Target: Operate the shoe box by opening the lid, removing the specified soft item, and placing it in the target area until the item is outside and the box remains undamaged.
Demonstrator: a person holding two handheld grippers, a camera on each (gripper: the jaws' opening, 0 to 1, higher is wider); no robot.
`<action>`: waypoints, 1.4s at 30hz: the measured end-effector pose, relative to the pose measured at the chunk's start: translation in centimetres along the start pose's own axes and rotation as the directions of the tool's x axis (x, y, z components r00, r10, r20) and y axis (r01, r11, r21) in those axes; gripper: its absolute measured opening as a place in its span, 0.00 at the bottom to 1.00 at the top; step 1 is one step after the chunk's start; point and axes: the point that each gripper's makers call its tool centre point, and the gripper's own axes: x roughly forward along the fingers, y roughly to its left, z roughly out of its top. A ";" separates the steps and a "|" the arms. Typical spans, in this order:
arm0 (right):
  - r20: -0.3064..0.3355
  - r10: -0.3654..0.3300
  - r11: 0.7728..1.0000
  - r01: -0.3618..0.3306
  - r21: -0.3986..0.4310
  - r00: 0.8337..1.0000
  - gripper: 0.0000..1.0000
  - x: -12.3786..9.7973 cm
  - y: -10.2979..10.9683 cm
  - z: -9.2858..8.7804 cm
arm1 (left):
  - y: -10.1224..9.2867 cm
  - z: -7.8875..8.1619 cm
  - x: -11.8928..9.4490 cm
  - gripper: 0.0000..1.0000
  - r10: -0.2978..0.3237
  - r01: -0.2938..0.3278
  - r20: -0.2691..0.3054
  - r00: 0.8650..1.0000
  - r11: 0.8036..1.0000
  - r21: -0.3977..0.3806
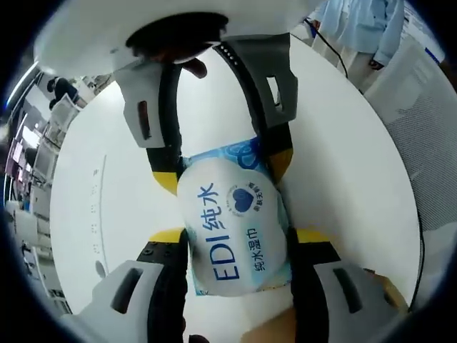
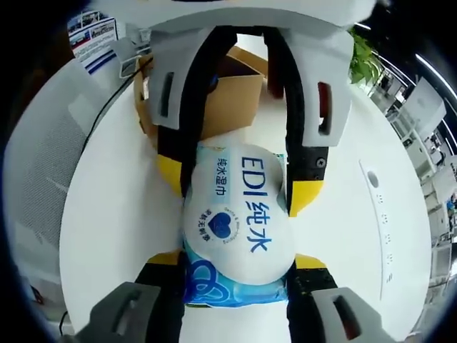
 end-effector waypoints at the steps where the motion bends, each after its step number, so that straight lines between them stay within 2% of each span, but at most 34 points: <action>1: 0.000 0.000 1.000 0.000 0.001 1.000 0.54 -0.1 0.0 0.0 | 0.0 -0.1 -0.2 0.57 0.002 -0.002 -0.003 1.000 1.000 -0.001; 4: -0.002 -0.004 1.000 0.005 0.012 1.000 0.55 -0.7 0.1 -0.1 | 0.2 -0.2 -1.0 0.55 0.010 -0.010 -0.001 1.000 1.000 -0.014; 17: 0.075 -0.047 0.986 0.035 0.164 0.996 0.59 -4.1 -0.3 0.7 | 0.1 -0.5 -5.7 0.58 0.068 -0.063 0.052 0.996 0.993 -0.097; 24: 0.177 -0.103 0.958 0.050 0.284 0.979 0.59 -5.8 -1.1 2.6 | 0.3 -0.7 -8.4 0.61 0.120 -0.099 0.105 0.987 0.978 -0.186; 30: 0.250 -0.152 0.926 0.050 0.373 0.956 0.59 -6.4 -2.3 3.1 | 0.5 -1.5 -10.9 0.61 0.179 -0.129 0.154 0.972 0.949 -0.287; 36: 0.304 -0.189 0.896 0.037 0.443 0.934 0.59 -6.9 -2.5 4.4 | 0.4 -2.4 -13.3 0.62 0.237 -0.154 0.193 0.952 0.918 -0.365; 39: 0.340 -0.209 0.877 0.021 0.481 0.917 0.59 -7.4 -2.1 5.4 | 0.2 -3.0 -14.3 0.65 0.264 -0.169 0.201 0.943 0.904 -0.393; 42: 0.355 -0.223 0.866 0.017 0.500 0.908 0.59 -7.8 -1.8 6.0 | -0.1 -3.6 -15.4 0.65 0.290 -0.179 0.212 0.933 0.887 -0.426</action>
